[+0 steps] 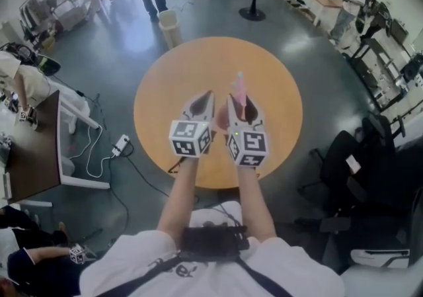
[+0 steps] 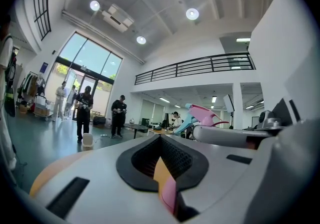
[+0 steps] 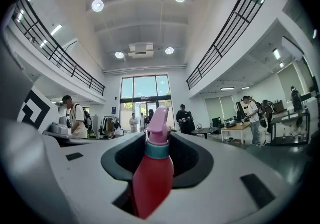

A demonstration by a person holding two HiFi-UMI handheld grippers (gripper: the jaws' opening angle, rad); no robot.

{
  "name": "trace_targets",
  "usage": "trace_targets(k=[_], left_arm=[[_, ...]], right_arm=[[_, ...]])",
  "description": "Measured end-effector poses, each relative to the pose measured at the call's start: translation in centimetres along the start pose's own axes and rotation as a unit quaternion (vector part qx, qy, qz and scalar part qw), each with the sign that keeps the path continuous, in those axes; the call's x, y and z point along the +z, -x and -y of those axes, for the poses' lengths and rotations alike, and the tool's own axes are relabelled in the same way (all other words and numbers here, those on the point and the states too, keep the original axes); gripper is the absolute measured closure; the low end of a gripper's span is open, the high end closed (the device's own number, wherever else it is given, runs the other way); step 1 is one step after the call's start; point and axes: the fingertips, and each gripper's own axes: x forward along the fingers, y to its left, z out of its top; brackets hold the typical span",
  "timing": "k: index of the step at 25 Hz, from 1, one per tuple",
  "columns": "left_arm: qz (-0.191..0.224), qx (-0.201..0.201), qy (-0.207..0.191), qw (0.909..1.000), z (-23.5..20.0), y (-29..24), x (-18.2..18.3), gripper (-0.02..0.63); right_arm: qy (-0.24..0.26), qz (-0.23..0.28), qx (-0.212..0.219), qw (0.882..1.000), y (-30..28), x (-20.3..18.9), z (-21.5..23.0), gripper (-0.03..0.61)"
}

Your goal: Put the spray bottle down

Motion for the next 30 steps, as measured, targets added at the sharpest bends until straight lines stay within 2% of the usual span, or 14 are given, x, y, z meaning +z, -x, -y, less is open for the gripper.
trace_targets(k=[7, 22, 30], left_arm=[[-0.012, 0.005, 0.011, 0.9998, -2.0, -2.8, -0.8, 0.601], [-0.094, 0.034, 0.04, 0.9942, -6.2, -7.5, -8.6, 0.601], [-0.126, 0.035, 0.061, 0.9895, -6.6, -9.9, -12.5, 0.601]], right_arm=[[-0.012, -0.025, 0.004, 1.0, -3.7, -2.1, 1.2, 0.42], [-0.028, -0.092, 0.011, 0.995, -9.8, -10.2, 4.1, 0.42], [-0.006, -0.121, -0.003, 0.993, -11.4, -14.7, 6.9, 0.42]])
